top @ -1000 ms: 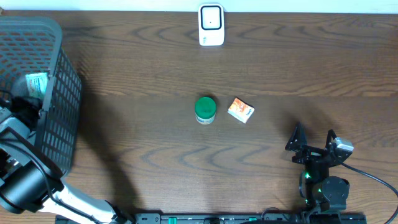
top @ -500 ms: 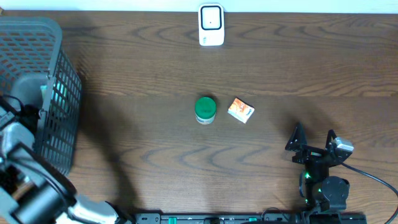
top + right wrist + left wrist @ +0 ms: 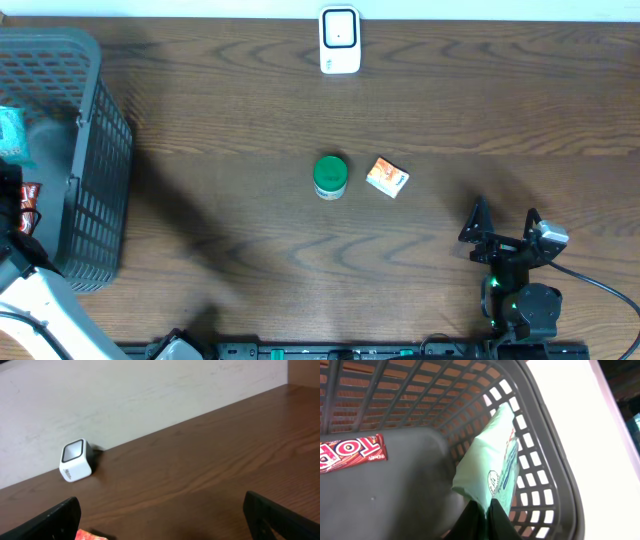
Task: Scan the item barcode
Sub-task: 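Lift the tissue pack out and place it left of the jar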
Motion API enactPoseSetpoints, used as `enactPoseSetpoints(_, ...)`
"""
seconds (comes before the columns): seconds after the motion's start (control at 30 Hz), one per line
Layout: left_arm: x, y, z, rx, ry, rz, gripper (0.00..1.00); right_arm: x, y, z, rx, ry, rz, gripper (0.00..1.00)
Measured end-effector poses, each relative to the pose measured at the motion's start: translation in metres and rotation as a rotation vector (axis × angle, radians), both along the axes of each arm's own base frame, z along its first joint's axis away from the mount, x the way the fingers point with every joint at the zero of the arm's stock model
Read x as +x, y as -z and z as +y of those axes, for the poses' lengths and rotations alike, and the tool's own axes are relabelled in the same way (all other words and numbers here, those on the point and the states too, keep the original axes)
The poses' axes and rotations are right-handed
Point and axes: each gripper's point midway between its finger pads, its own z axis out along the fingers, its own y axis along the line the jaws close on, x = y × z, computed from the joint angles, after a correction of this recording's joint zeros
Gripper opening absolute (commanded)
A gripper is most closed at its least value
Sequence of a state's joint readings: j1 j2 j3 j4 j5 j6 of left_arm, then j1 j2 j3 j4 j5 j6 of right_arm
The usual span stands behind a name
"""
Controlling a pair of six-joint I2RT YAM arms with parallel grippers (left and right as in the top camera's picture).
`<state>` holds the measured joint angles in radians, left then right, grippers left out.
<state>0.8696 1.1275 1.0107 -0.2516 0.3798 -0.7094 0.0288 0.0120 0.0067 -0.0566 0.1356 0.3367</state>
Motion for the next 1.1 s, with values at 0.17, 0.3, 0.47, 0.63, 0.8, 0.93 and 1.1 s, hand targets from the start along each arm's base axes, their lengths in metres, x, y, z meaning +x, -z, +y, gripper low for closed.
enactPoseSetpoints(0.17,0.01,-0.011,-0.004,-0.01,0.045,-0.063,0.07,0.0,0.0,0.0,0.0,0.0,0.0,0.99)
enactPoseSetpoints(0.3,0.031,-0.057,-0.02,0.025,0.169,-0.228,0.07,0.0,0.0,0.0,0.0,0.0,0.0,0.99)
enactPoseSetpoints(0.47,0.063,-0.11,-0.094,0.021,0.461,-0.39,0.07,0.0,0.0,0.0,0.0,0.0,0.0,0.99)
enactPoseSetpoints(0.63,0.087,-0.088,-0.224,-0.091,0.84,-0.309,0.07,0.0,0.0,0.0,0.0,0.0,-0.001,0.99)
enactPoseSetpoints(0.8,0.08,-0.029,-0.312,-0.152,1.012,-0.063,0.07,0.0,0.0,0.0,0.0,0.0,-0.001,0.99)
enactPoseSetpoints(0.93,0.085,0.014,-0.337,-0.144,1.025,0.085,0.07,0.0,0.0,0.0,0.0,0.0,0.0,0.99)
enactPoseSetpoints(1.1,0.09,0.073,-0.345,-0.157,0.993,0.261,0.07,0.0,0.0,0.0,0.0,0.0,0.0,0.99)
